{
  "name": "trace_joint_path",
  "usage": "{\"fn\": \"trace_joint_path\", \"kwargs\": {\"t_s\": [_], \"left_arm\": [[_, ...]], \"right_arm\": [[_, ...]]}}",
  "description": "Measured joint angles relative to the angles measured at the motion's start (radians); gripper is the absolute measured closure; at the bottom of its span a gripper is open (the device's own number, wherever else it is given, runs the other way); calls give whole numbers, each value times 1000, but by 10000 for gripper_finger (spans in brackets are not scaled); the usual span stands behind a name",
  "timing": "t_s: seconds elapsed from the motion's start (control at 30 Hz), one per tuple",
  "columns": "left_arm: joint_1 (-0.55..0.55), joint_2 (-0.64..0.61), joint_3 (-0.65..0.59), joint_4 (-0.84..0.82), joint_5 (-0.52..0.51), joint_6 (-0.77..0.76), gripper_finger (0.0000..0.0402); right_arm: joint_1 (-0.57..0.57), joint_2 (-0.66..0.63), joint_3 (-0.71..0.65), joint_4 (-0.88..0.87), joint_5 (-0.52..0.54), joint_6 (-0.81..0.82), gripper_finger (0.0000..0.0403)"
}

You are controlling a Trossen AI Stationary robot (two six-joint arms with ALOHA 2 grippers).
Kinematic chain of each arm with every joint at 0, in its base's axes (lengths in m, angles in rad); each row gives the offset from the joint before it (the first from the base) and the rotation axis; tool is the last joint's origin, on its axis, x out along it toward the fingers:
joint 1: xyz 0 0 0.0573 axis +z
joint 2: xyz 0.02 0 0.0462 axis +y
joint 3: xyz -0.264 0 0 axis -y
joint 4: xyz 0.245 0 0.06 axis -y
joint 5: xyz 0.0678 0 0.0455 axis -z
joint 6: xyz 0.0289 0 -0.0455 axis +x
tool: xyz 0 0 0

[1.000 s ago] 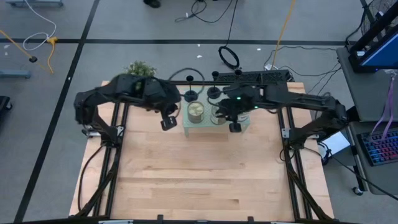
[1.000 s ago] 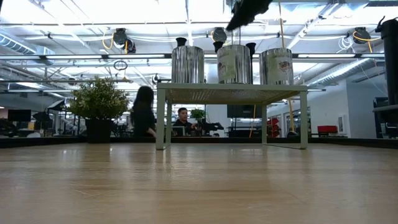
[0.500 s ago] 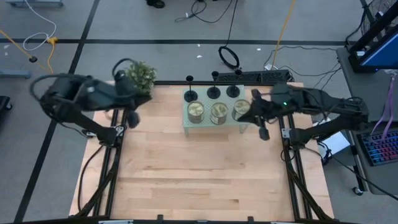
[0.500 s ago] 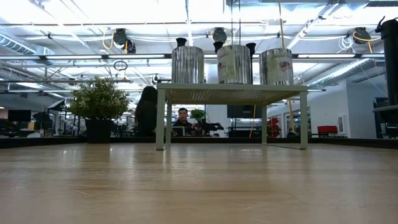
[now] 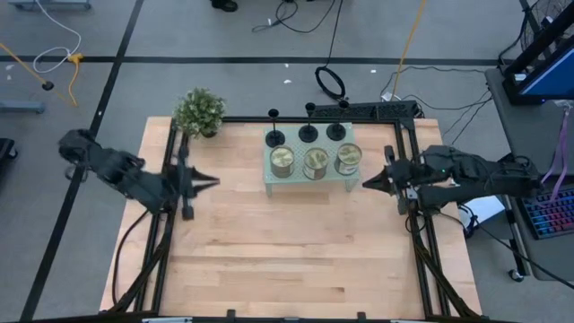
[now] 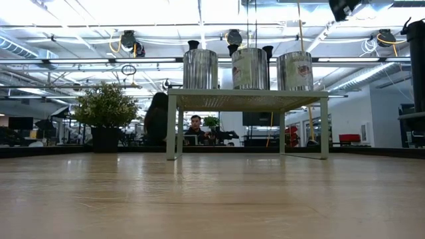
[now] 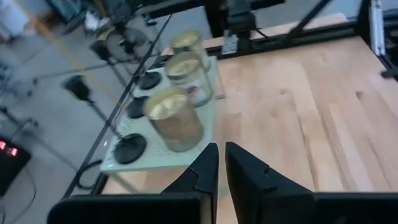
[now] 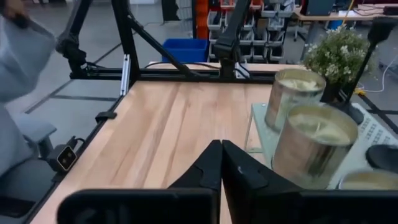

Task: Pick & Place candle stick holders
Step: Return to Home Position

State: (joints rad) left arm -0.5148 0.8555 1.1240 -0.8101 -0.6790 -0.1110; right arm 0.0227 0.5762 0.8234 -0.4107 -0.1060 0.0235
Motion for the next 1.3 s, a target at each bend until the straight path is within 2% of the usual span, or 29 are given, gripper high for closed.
{"fn": "trace_joint_path", "kwargs": {"t_s": [0.17,0.3,0.53,0.6,0.67,0.83,1.0,1.3], "left_arm": [[-19,-116,-317,305,41,129,364],[-19,-208,-505,512,76,210,364],[-14,-456,-671,596,85,265,364],[4,-520,-725,669,130,289,364],[28,-570,-799,746,216,347,364],[120,-633,-960,944,365,414,364],[225,-636,-1047,1008,476,369,364],[371,-636,-1062,1013,440,368,364]], "right_arm": [[-1,-101,-124,63,0,2,401],[-1,-153,-199,92,0,-9,402],[-1,-245,-289,100,0,-34,402],[-1,-271,-314,117,0,-34,402],[-1,-291,-339,145,0,-41,402],[-2,-341,-381,182,0,-70,402],[-2,-397,-439,201,-1,-42,402],[-2,-547,-563,207,-1,-37,403]]}}
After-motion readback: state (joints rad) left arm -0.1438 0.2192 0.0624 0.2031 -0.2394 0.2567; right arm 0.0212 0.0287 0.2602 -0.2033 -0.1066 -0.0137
